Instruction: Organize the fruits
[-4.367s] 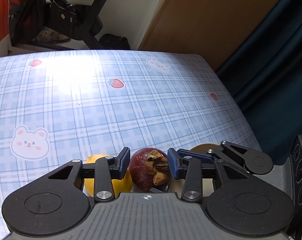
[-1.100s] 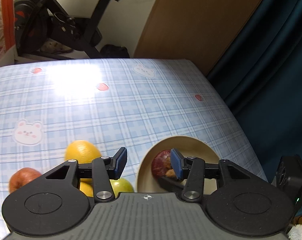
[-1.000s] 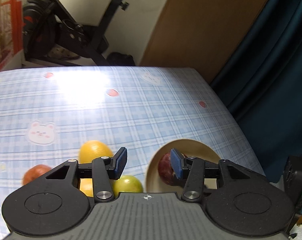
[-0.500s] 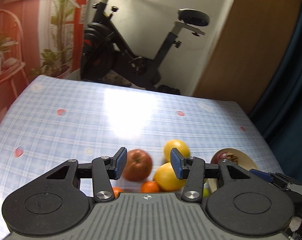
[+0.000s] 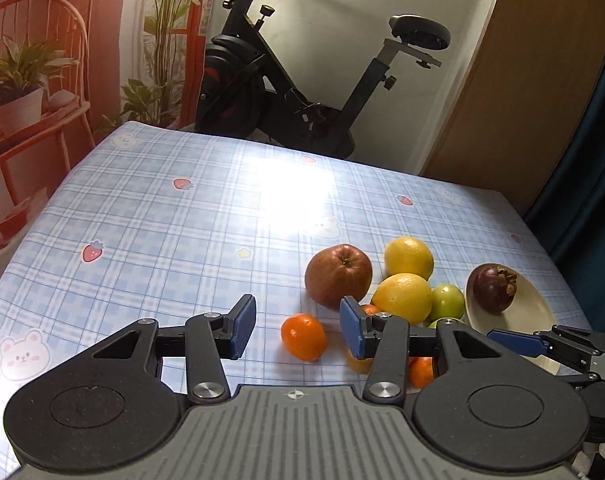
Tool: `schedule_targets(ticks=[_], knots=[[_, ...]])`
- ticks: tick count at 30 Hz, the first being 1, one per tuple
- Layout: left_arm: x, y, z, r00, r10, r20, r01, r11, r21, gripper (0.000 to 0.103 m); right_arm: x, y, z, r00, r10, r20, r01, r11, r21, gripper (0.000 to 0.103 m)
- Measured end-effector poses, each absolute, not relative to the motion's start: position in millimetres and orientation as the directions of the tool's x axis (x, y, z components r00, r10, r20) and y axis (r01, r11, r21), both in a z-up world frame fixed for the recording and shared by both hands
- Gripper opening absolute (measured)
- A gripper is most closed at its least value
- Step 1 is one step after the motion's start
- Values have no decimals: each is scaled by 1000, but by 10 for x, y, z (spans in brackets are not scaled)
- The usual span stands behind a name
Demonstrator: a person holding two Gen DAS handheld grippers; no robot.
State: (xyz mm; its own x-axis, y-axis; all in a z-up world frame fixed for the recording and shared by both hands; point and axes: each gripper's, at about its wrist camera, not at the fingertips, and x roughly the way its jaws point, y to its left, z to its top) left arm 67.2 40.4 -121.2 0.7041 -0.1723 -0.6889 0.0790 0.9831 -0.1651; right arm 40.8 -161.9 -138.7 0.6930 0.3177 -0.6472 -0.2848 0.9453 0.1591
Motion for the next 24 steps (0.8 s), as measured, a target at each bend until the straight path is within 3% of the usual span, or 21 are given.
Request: schedule_targets(ticks=[6,13,24], knots=[[620,485,-1325,705,-194,-682,75,977,-200,50,471,-1283,-1523,643,359,-676,-377,917,129,45],[610,547,-1408,708,-141,-692,65,989,-135,51,584,-1127,-1649,608,349,-713,-395,912,110,37],[643,538,-1454,695,-162,-700,110,987,-119,50,678,-1046,-1793,579,314,-752,-392,916,81,32]])
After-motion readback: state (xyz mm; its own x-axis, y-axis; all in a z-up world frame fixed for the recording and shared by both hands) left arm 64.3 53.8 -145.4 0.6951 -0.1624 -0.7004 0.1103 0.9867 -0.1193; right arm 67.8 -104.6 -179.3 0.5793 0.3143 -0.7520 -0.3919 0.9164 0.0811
